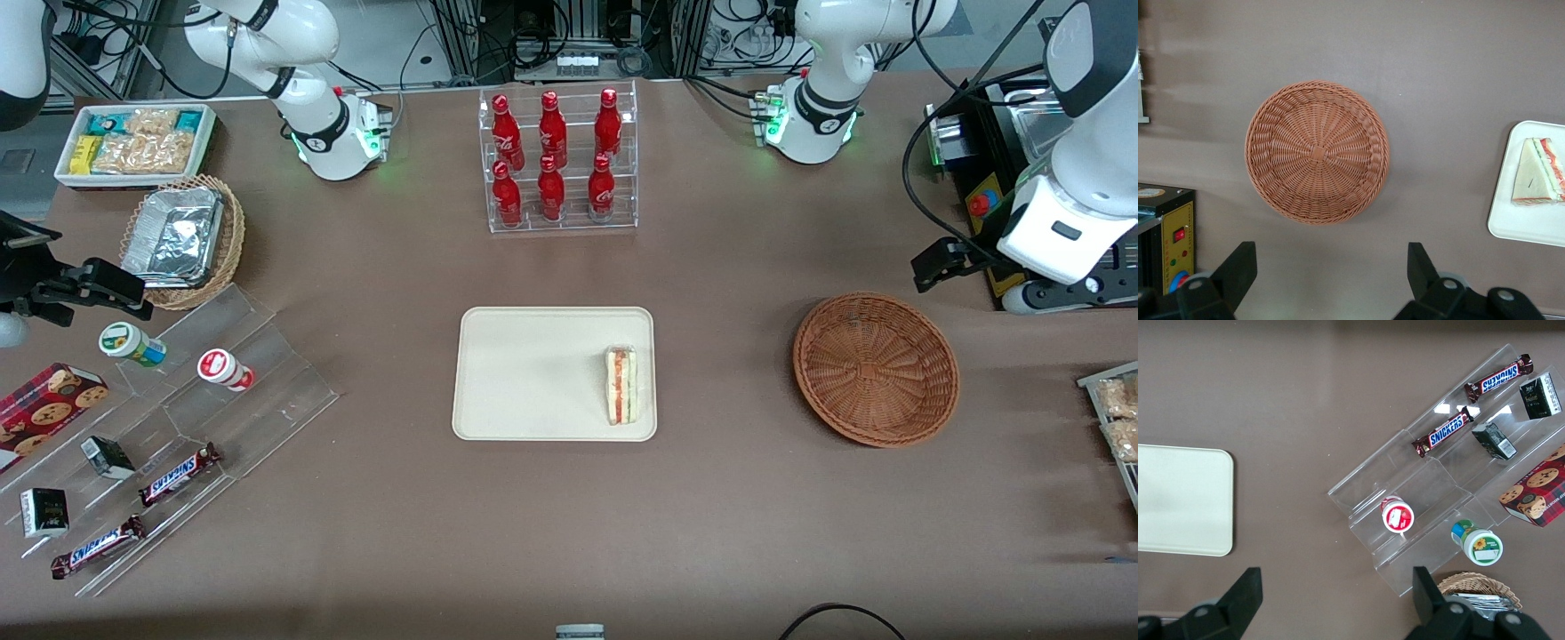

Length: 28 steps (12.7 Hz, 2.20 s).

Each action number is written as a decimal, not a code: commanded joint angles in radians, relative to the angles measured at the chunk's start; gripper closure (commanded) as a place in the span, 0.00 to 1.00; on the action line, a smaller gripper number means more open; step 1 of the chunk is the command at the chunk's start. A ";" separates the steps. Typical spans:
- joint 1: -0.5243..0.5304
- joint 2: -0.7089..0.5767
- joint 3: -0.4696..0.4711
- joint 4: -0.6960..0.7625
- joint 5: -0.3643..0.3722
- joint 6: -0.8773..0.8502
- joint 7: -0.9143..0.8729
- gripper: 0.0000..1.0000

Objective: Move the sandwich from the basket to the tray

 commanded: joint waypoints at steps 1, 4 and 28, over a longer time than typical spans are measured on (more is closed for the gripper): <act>0.014 -0.031 -0.007 -0.026 0.000 -0.025 0.041 0.00; 0.011 -0.042 -0.008 -0.009 -0.014 -0.064 0.038 0.00; 0.003 -0.025 -0.005 0.016 -0.062 -0.055 0.028 0.00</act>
